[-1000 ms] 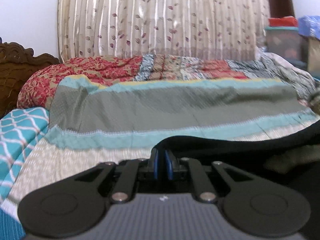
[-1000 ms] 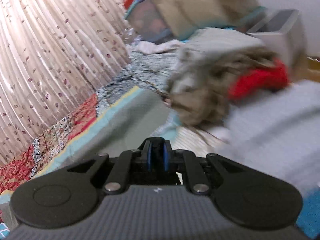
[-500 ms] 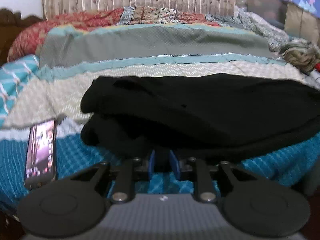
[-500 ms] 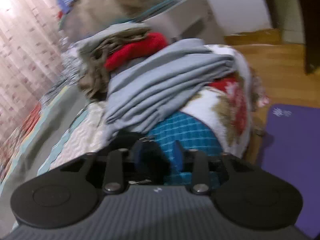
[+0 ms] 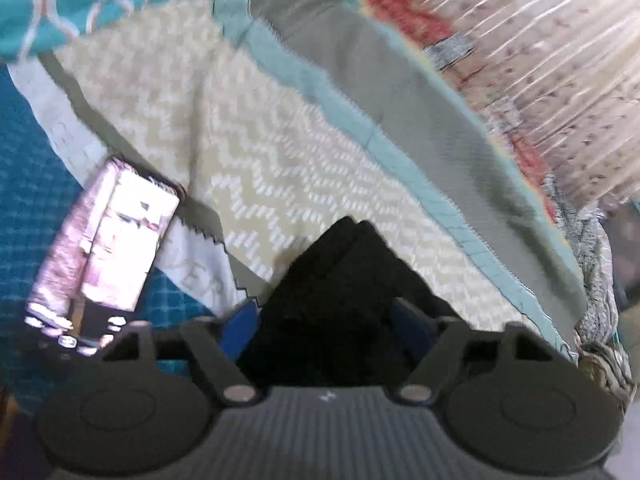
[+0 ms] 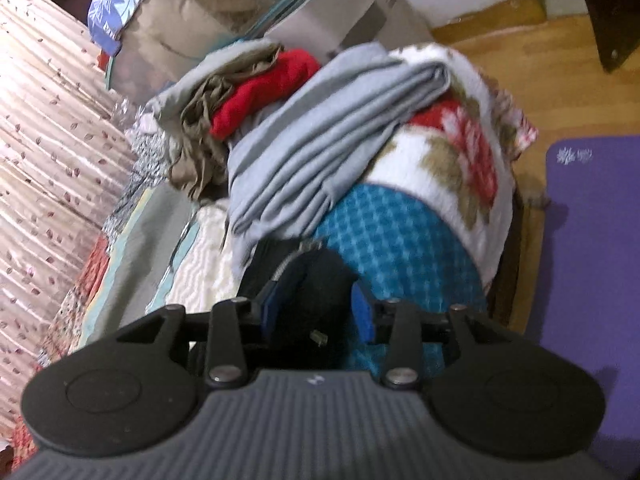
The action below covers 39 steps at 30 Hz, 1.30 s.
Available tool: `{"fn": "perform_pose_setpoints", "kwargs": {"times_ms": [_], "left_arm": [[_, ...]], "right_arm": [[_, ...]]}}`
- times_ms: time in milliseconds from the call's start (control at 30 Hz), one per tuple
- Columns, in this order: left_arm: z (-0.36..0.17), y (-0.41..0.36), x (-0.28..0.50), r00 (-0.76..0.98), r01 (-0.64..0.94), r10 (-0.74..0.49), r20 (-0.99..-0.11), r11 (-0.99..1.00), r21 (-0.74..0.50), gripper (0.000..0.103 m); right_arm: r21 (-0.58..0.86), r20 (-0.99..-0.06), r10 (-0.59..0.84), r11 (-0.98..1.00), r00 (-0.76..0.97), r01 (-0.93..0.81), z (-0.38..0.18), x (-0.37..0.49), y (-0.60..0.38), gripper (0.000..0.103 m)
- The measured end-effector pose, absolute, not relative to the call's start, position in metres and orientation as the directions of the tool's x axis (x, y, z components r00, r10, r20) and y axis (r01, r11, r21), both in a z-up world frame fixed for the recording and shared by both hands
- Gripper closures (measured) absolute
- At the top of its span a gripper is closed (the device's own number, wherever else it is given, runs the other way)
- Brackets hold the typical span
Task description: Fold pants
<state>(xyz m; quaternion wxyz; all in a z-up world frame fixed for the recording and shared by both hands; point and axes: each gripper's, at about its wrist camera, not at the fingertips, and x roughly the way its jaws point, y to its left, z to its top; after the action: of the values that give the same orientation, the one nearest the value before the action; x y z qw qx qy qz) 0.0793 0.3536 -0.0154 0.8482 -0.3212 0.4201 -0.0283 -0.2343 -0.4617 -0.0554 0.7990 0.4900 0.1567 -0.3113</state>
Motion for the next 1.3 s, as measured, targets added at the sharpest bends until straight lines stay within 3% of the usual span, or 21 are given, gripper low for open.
{"fn": "perform_pose_setpoints", "kwargs": {"times_ms": [33,67,233,333,467,533,667,833,933,1067,1167,1300], "left_arm": [[-0.020,0.349,0.079,0.636,-0.205,-0.354,-0.686,0.780,-0.591,0.080],[-0.017,0.344,0.080,0.635,-0.164,-0.388,-0.667,0.777,-0.608,0.088],[0.045,0.345,0.033,0.722,-0.024,-0.406,-0.560,0.794,-0.607,0.093],[0.057,0.367,0.011,0.730,-0.060,-0.370,-0.575,0.804,-0.592,0.093],[0.012,0.379,0.010,0.621,-0.231,-0.234,-0.748,0.857,-0.460,0.092],[-0.013,0.380,0.009,0.570,-0.309,-0.233,-0.788,0.827,-0.469,0.089],[-0.012,0.381,0.004,0.604,-0.333,-0.276,-0.747,0.765,-0.552,0.081],[0.002,0.378,0.007,0.607,-0.350,-0.221,-0.764,0.788,-0.506,0.065],[0.010,0.389,0.009,0.618,-0.425,-0.121,-0.777,0.779,-0.460,0.065],[0.037,0.409,-0.005,0.697,-0.462,-0.044,-0.716,0.737,-0.494,0.066],[0.051,0.388,0.002,0.715,-0.348,-0.120,-0.689,0.793,-0.500,0.066],[0.039,0.330,0.016,0.669,-0.147,-0.311,-0.675,0.835,-0.531,0.065]], "right_arm": [[0.688,-0.558,-0.337,0.322,0.758,0.650,-0.056,-0.235,-0.460,0.059],[0.689,-0.561,-0.333,0.320,0.757,0.651,-0.057,-0.235,-0.460,0.059],[0.674,-0.567,-0.367,0.308,0.738,0.671,-0.052,-0.244,-0.467,0.059],[0.672,-0.557,-0.388,0.308,0.734,0.673,-0.049,-0.249,-0.471,0.059],[0.670,-0.561,-0.388,0.306,0.732,0.676,-0.055,-0.249,-0.473,0.056],[0.682,-0.563,-0.369,0.297,0.739,0.668,-0.060,-0.246,-0.473,0.056],[0.745,-0.540,-0.298,0.266,0.787,0.612,-0.063,-0.246,-0.469,0.055],[0.832,-0.497,-0.235,0.143,0.835,0.536,-0.065,-0.253,-0.454,0.055],[0.817,-0.511,-0.265,0.145,0.818,0.558,-0.055,-0.258,-0.443,0.055],[0.744,-0.505,-0.393,0.252,0.768,0.618,-0.024,-0.268,-0.429,0.055],[0.803,-0.484,-0.284,0.233,0.828,0.549,-0.029,-0.260,-0.433,0.052],[0.848,-0.475,-0.224,0.143,0.851,0.511,-0.053,-0.238,-0.443,0.043]]}}
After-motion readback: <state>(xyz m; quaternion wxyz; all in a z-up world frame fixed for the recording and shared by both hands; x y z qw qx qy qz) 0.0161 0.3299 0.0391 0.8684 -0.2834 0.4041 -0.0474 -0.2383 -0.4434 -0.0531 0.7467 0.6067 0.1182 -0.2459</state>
